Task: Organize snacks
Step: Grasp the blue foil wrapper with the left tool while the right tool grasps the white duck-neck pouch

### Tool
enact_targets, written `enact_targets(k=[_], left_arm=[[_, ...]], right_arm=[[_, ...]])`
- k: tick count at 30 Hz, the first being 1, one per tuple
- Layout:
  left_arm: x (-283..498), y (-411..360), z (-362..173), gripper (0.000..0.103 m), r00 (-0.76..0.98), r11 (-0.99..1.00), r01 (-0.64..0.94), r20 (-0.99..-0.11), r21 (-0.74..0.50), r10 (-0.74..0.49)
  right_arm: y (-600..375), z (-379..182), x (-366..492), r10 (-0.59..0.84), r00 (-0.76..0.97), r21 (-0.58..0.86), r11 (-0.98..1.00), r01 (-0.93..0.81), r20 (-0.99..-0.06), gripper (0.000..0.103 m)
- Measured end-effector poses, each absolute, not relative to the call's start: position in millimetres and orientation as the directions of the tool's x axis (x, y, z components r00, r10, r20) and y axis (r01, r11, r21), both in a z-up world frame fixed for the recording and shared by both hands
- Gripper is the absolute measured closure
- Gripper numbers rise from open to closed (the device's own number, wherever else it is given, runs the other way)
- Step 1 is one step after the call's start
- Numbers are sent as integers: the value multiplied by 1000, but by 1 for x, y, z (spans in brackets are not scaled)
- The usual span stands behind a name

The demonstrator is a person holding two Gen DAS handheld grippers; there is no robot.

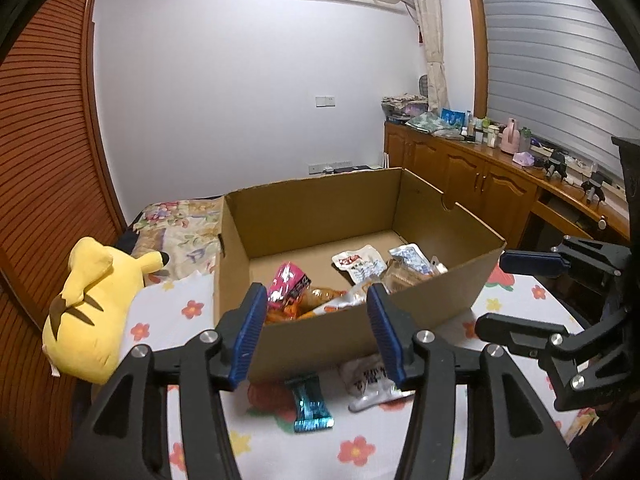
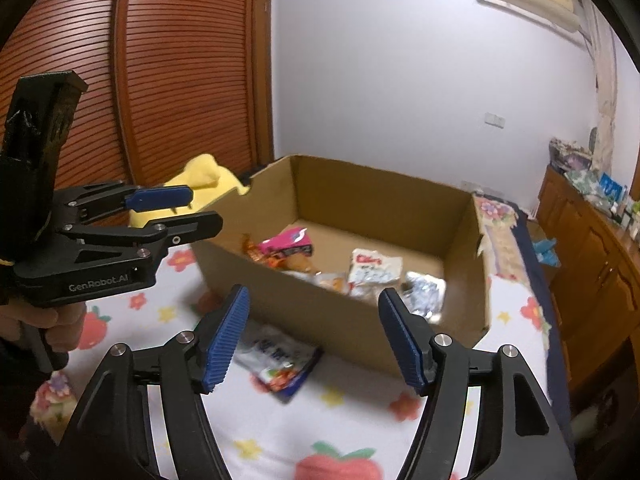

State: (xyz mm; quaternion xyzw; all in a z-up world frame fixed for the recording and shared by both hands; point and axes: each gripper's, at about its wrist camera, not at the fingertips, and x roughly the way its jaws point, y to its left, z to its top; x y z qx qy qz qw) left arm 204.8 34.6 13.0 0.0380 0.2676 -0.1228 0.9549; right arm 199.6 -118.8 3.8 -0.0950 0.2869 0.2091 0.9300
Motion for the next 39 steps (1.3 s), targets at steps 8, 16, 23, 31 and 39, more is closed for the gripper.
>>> enact_targets(k=[8, 16, 23, 31, 39], left_arm=[[190, 49, -10, 49, 811, 971, 238, -549, -9, -204], [196, 56, -50, 49, 765, 974, 224, -614, -30, -195], [213, 59, -84, 50, 724, 975, 218, -662, -49, -195], [221, 59, -103, 51, 695, 975, 216, -692, -56, -194], [223, 60, -108, 51, 687, 976, 211, -702, -55, -188]], right_arm=[[-104, -10, 188, 346, 726, -20, 896, -444, -594, 27], [-93, -52, 211, 325, 659, 15, 903, -430, -679, 27], [-86, -86, 239, 312, 599, 52, 911, -410, -737, 25], [-80, -107, 259, 272, 580, 44, 926, -376, -768, 22], [-68, -118, 268, 204, 584, -31, 930, -367, -785, 19]])
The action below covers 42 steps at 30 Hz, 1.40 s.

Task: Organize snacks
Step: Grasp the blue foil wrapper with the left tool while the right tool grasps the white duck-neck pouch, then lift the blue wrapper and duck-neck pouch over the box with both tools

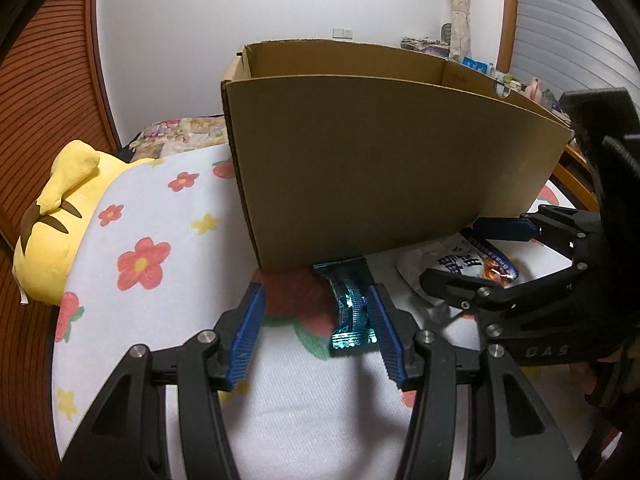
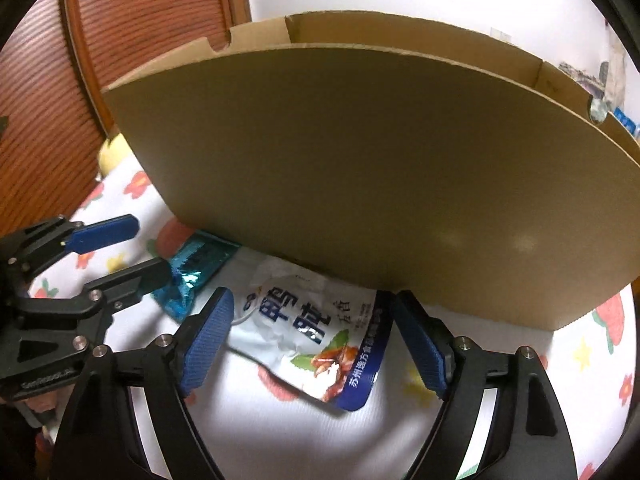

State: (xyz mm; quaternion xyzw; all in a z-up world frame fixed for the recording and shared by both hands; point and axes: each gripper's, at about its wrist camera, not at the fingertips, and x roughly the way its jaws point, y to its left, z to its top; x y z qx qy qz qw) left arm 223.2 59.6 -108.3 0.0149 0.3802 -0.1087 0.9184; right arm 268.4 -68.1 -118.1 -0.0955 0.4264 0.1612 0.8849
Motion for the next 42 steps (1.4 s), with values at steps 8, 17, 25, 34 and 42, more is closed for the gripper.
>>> enact_targets(k=[8, 17, 25, 34, 42], left_arm=[[225, 59, -110, 51, 679, 976, 209, -710, -55, -185], [231, 47, -110, 50, 661, 971, 228, -722, -63, -203], [245, 38, -121, 50, 623, 976, 212, -762, -56, -179], [241, 36, -121, 81, 632, 977, 210, -756, -45, -170], [219, 31, -110, 81, 645, 971, 229, -737, -64, -200]], right_arm=[[-65, -128, 265, 168, 576, -83, 919, -385, -800, 15], [-77, -122, 249, 196, 573, -76, 907, -415, -796, 23], [-89, -120, 238, 213, 571, -53, 909, -412, -793, 26], [-99, -121, 226, 231, 575, -34, 910, -413, -785, 25], [-106, -119, 219, 252, 575, -20, 906, -423, -778, 26]])
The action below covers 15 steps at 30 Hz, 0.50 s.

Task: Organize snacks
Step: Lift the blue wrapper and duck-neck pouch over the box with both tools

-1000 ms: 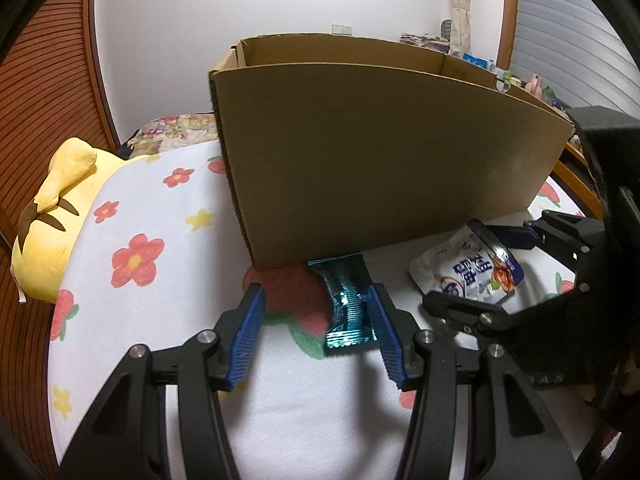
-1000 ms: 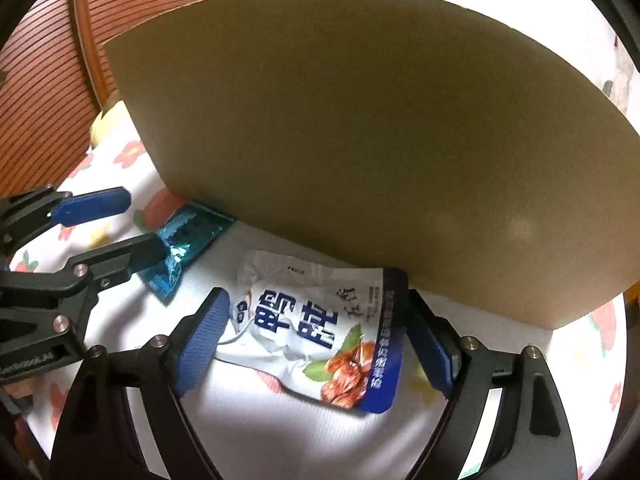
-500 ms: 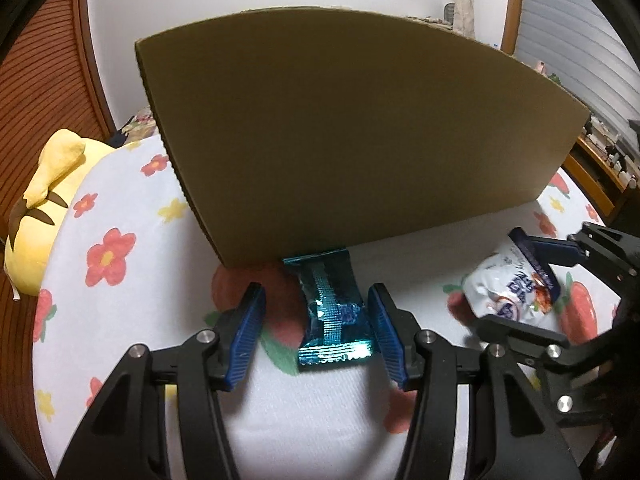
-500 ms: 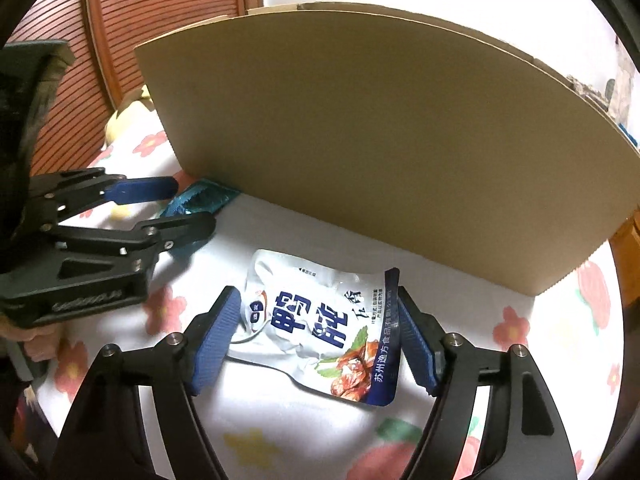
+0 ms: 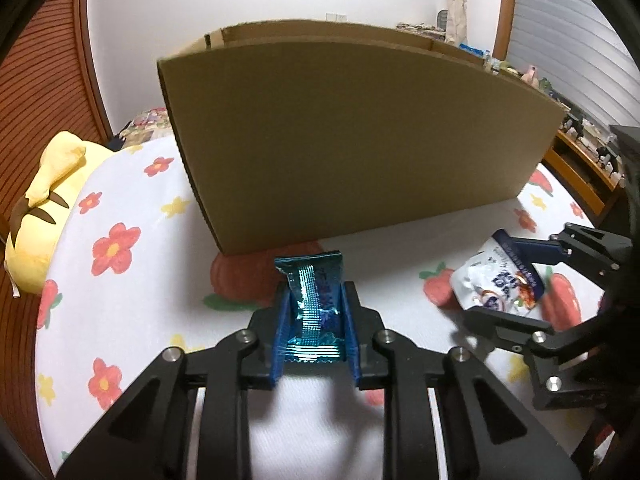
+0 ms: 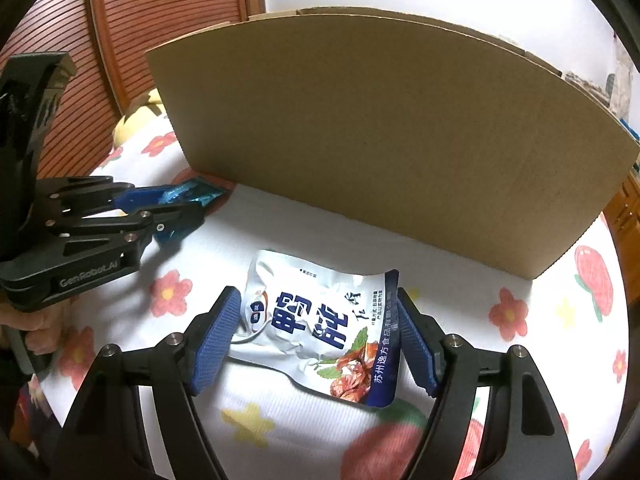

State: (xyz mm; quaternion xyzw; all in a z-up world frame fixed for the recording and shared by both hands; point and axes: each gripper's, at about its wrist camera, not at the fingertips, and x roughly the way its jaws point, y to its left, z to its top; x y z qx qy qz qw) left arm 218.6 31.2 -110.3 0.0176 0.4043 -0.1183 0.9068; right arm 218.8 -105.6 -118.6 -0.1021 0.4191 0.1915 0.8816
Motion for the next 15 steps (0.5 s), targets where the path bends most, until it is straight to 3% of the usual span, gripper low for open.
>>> enact_targets(k=[15], left_arm=[[195, 31, -57, 81, 719, 959, 277, -652, -51, -243]], right_arm=[[-115, -86, 201, 281, 626, -28, 900, -436, -727, 27]])
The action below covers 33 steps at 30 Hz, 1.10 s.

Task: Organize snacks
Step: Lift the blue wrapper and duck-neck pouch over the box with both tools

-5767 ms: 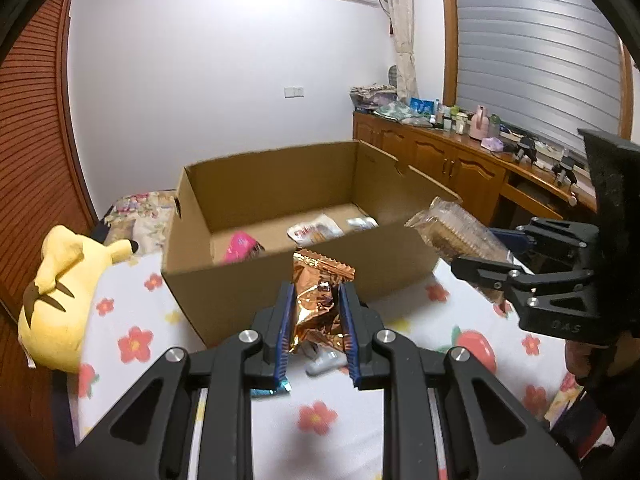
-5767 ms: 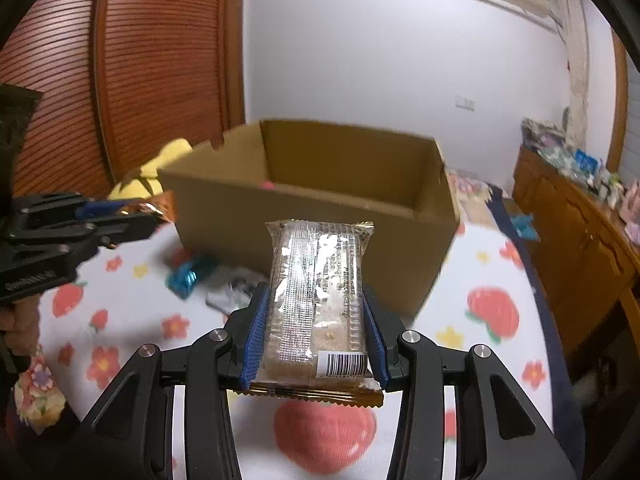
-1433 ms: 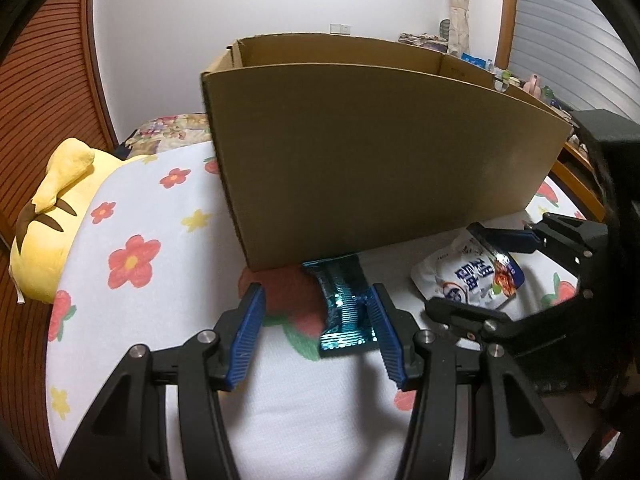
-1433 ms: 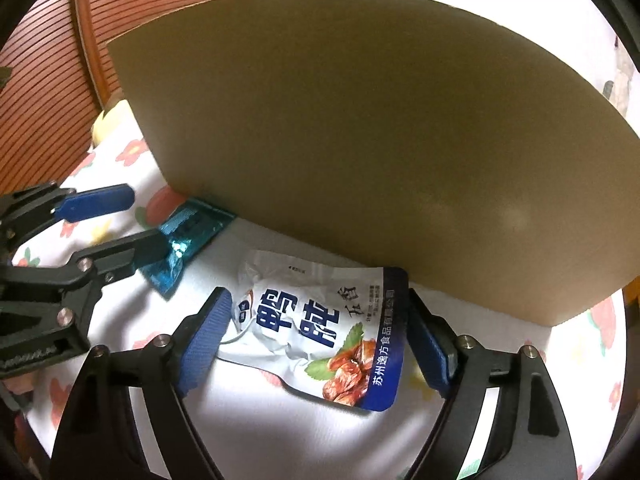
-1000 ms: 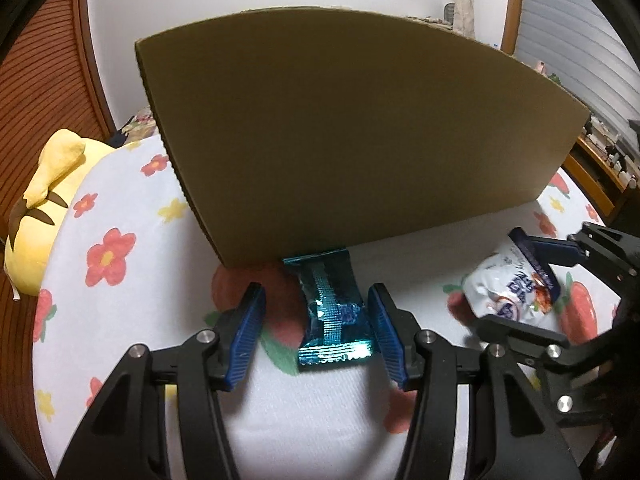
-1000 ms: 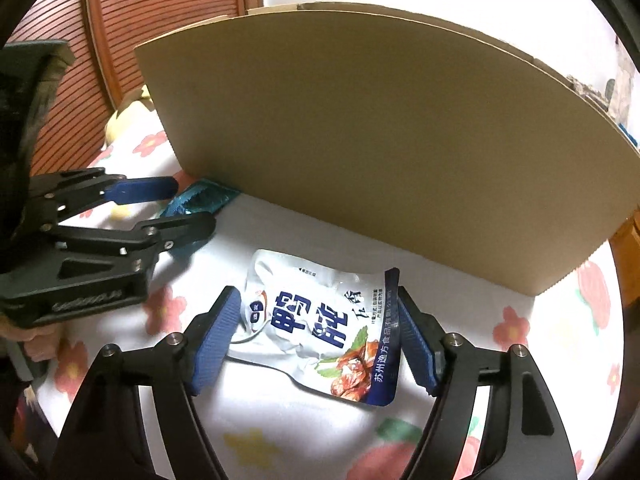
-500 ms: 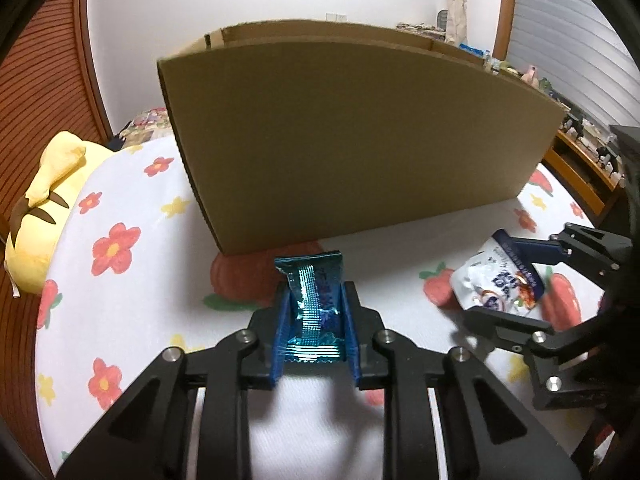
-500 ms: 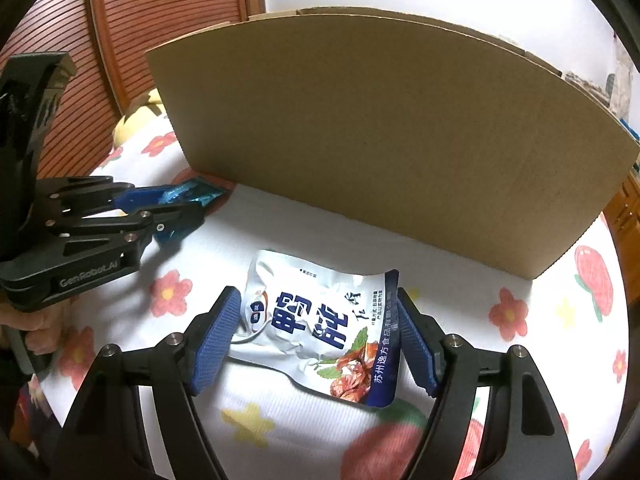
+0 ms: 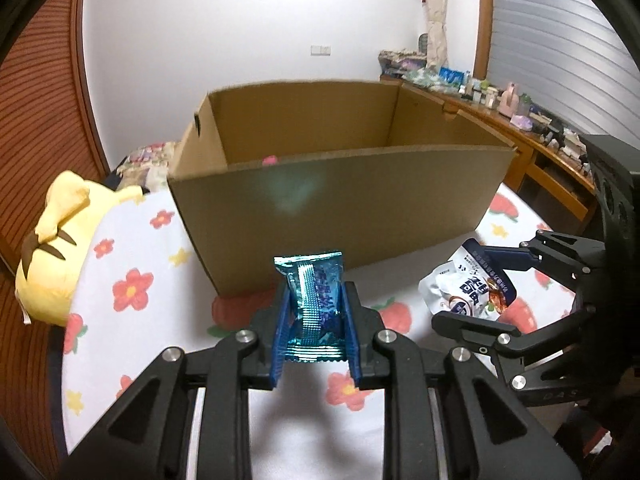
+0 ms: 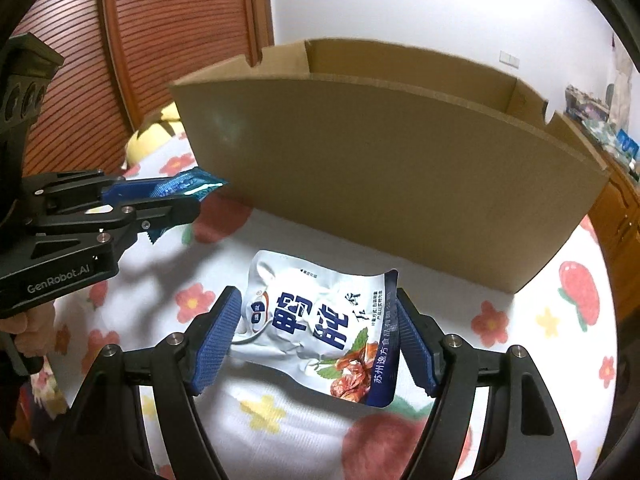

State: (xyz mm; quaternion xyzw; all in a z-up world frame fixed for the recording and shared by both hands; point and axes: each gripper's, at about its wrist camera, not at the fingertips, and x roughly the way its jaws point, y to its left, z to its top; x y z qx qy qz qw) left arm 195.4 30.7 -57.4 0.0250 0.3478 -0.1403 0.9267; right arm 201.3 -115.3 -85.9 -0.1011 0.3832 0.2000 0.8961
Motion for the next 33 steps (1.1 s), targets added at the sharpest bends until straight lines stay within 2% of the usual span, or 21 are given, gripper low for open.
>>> enact_targets(k=[9, 17, 33], left_arm=[[190, 28, -12, 81, 777, 952, 304, -568, -41, -272], [204, 30, 13, 81, 808, 956, 292, -528, -28, -262], [269, 26, 9, 81, 793, 967, 254, -569, -20, -221]], right_arm=[[-125, -36, 186, 297, 710, -71, 896, -438, -638, 27], [-123, 2, 196, 310, 759, -95, 894, -437, -573, 26], [-129, 21, 262, 312, 771, -98, 896, -433, -555, 26]])
